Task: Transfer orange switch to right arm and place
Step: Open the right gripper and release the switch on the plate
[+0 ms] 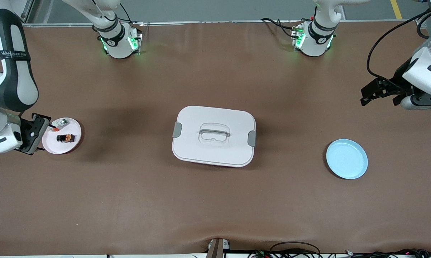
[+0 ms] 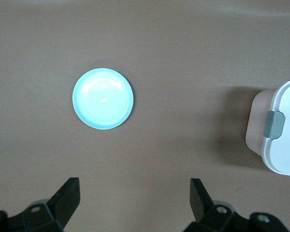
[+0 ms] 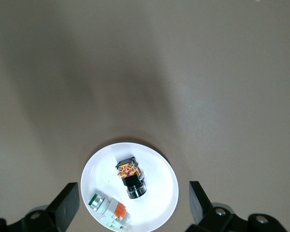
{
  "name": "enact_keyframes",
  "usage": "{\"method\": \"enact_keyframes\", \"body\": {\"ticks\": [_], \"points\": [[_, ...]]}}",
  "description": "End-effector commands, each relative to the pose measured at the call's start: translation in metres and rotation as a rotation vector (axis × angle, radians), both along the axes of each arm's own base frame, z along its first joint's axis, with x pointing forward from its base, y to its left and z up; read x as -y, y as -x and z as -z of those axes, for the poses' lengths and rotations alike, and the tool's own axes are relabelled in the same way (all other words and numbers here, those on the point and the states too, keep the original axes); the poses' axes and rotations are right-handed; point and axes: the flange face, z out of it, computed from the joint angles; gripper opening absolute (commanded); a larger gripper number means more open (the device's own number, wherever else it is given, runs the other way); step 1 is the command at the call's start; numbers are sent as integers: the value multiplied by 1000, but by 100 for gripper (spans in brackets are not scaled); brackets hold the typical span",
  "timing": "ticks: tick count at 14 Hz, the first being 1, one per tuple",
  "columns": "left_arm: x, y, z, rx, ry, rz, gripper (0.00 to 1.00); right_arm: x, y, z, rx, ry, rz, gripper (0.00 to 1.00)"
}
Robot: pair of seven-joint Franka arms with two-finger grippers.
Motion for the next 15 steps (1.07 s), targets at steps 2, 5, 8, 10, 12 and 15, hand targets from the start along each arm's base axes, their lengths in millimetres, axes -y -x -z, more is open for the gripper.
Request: {"method": "enact_keyframes", "body": {"ticks": [2,5,8,10,12,15], "points": [[-4,2,-3,6,-4,15,100,-32,4,-44,33,19,141,100],[-8,0,-1,3,-12,10,100,-46,9,-63,30,25,237,100],[-12,-1,0,2,-11,3,100,-61,17,-85,8,37,402,100],[-12,-1,0,2,-13,4,100,-82,15,-107,20,46,471,100],[-13,-2,0,4,-14,18,100,-96,14,-128,1,67,570,100],[-14,-2,0,4,-13,27,100,-109,12,-148,-1,97,739,100]]}}
